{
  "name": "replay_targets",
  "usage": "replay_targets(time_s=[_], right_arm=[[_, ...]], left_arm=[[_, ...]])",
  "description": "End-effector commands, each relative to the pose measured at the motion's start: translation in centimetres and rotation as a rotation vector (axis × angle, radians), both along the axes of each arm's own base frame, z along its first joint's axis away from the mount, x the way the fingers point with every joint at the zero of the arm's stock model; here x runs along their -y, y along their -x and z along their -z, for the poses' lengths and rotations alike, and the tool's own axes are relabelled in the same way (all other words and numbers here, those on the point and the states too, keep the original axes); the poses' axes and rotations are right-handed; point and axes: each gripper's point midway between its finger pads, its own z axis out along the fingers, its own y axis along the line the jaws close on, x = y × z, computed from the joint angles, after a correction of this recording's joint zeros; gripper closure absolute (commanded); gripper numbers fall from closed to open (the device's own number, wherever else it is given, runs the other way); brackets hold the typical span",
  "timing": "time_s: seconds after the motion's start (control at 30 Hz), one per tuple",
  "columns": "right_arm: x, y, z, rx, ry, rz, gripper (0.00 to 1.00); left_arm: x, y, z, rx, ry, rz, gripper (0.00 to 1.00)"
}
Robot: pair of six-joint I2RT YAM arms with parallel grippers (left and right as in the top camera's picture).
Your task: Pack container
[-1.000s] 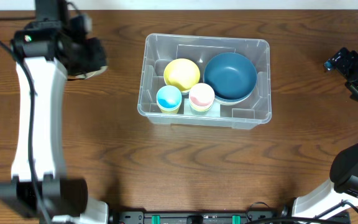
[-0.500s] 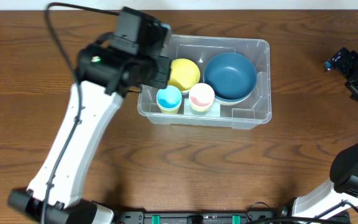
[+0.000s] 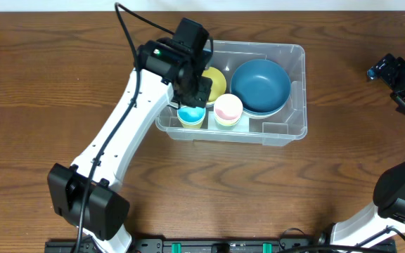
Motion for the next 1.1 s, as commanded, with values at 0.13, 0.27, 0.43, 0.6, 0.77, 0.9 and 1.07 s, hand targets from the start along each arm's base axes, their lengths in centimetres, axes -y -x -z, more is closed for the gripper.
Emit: replay_targets(time_s=[0.13, 0.27, 0.43, 0.6, 0.77, 0.9, 1.07], right_arm=[[0.0, 0.1, -0.2, 0.004, 0.001, 0.012, 0.01], [0.0, 0.1, -0.2, 0.003, 0.001, 0.012, 0.01], [0.0, 0.1, -0.2, 0.003, 0.001, 0.012, 0.01], [0.0, 0.1, -0.2, 0.003, 0.001, 0.012, 0.01], [0.0, 0.1, -0.2, 0.003, 0.001, 0.012, 0.01], [0.0, 0.1, -0.2, 0.003, 0.001, 0.012, 0.01], [0.0, 0.1, -0.2, 0.003, 0.001, 0.012, 0.01]], left_arm=[[-0.2, 1.4, 0.4, -0.044, -0.030, 0.003, 0.94], [-0.6, 1.8, 1.1, -0.066, -0.050, 0.001, 0.95], [-0.6, 1.8, 1.9, -0.071, -0.052, 0.001, 0.94], [-0.5, 1.6, 2.0, -0.064, -0.048, 0.002, 0.92], [-0.5, 1.6, 2.0, -0.064, -0.047, 0.001, 0.48], [-0.5, 1.6, 1.9, -0.064, -0.048, 0.001, 0.46], [-1.5, 1.5, 0.3, -0.040, -0.035, -0.025, 0.46]])
